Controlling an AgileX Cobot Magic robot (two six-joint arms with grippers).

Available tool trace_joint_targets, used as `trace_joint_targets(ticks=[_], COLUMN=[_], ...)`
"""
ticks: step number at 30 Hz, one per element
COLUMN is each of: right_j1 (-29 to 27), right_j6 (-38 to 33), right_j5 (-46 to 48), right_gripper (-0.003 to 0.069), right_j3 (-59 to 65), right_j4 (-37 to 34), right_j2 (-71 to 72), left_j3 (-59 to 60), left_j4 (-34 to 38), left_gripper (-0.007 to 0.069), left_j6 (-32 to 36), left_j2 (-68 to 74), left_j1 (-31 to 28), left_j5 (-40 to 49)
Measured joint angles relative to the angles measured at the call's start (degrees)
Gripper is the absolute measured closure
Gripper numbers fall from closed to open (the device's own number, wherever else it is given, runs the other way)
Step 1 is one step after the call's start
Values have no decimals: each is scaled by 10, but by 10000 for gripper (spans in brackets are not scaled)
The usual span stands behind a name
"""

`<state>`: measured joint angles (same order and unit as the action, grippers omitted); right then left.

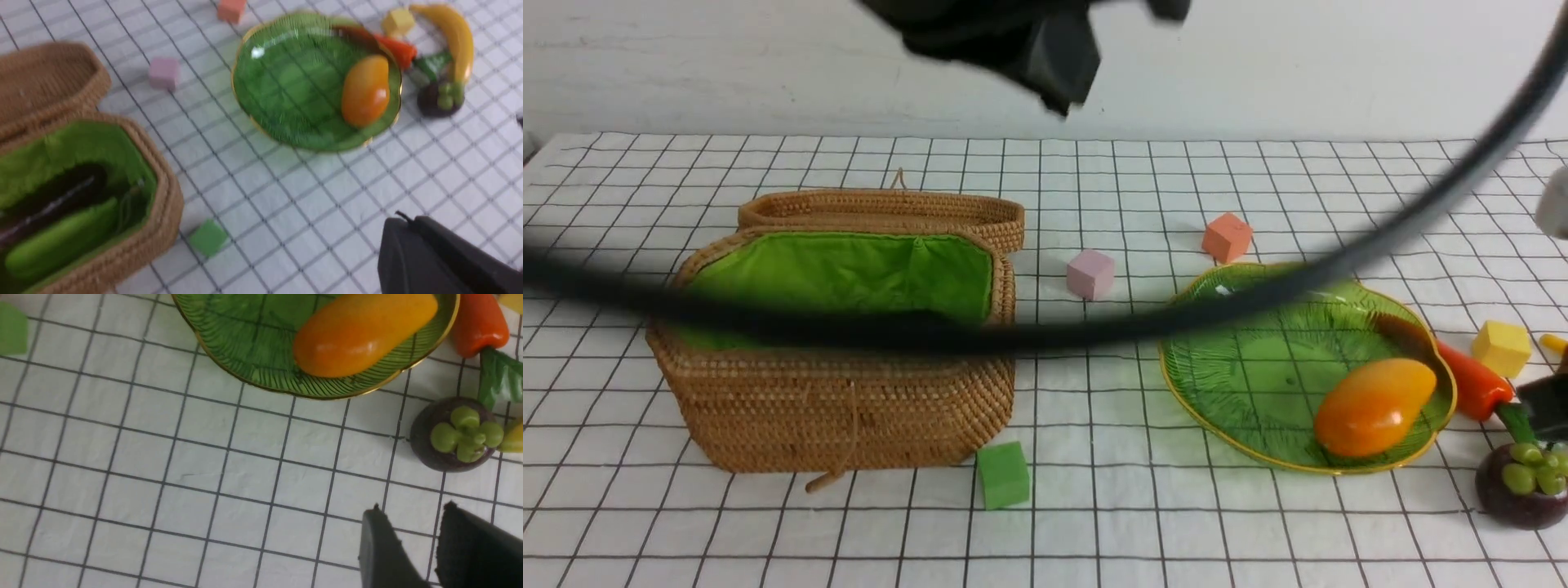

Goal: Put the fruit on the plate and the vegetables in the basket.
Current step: Use the right arm to grab a mangosteen and put it into the right plate

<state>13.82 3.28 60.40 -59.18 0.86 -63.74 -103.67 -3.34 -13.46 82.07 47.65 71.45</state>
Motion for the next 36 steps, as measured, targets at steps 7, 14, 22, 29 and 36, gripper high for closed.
trace_joint_targets(ticks=[7, 14, 22, 29, 36], right_j1=[-144, -207, -214, -214, -215], right_j6=[-4, -11, -11, -8, -7], right_j5=[-23, -56, -139, -183, -205], right_gripper=[421, 390, 108, -17, 17], right_j3=[0, 0, 0, 0, 0], right_j4=[-24, -63, -69, -69, -68], right_j2=[-77, -149, -248, -326, -382], left_j3=[325, 532, 557, 557, 557], left_j4=[23, 33, 49, 48, 48], left_gripper=[638, 638, 638, 638, 638], left_j6=[16, 62, 87, 88, 89], left_j2=[-166, -342, -442, -447, -447], left_j1=[0, 0, 0, 0, 0], left_j5=[-128, -253, -328, -346, -346])
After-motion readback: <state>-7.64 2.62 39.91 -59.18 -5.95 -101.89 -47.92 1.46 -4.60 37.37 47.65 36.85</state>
